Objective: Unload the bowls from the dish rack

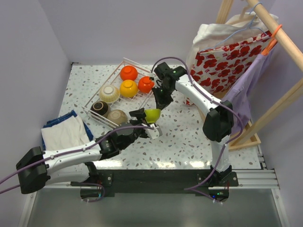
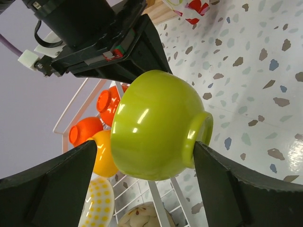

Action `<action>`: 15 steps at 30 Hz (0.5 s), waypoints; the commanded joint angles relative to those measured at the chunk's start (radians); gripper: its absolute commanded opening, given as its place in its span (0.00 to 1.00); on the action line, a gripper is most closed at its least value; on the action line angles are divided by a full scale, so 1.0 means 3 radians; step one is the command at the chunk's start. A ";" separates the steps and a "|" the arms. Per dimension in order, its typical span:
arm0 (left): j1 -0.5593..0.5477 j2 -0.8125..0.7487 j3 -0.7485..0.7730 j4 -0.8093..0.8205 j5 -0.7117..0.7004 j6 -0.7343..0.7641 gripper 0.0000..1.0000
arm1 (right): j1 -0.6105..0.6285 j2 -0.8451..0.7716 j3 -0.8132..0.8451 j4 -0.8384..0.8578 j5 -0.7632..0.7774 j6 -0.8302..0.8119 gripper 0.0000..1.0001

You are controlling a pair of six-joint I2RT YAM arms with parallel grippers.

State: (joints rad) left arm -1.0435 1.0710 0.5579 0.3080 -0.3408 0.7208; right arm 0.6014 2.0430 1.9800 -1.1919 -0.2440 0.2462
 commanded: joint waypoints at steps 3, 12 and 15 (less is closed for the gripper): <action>-0.0004 -0.0165 0.0032 0.0129 0.0134 -0.0403 0.93 | -0.0092 -0.0214 -0.0244 0.0209 0.0128 0.0018 0.00; -0.0004 -0.0251 0.0058 -0.0122 0.0635 -0.0986 0.99 | -0.0276 -0.0398 -0.0607 0.0649 0.0158 0.0120 0.00; -0.0004 -0.0292 0.0037 -0.0086 0.0635 -0.1134 1.00 | -0.0281 -0.0454 -0.0776 0.0859 0.0210 0.0125 0.00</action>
State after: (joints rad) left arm -1.0431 1.0142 0.5579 0.2565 -0.1978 0.4877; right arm 0.5259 2.0087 1.7851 -1.0477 -0.1989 0.2657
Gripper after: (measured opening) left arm 0.993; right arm 0.021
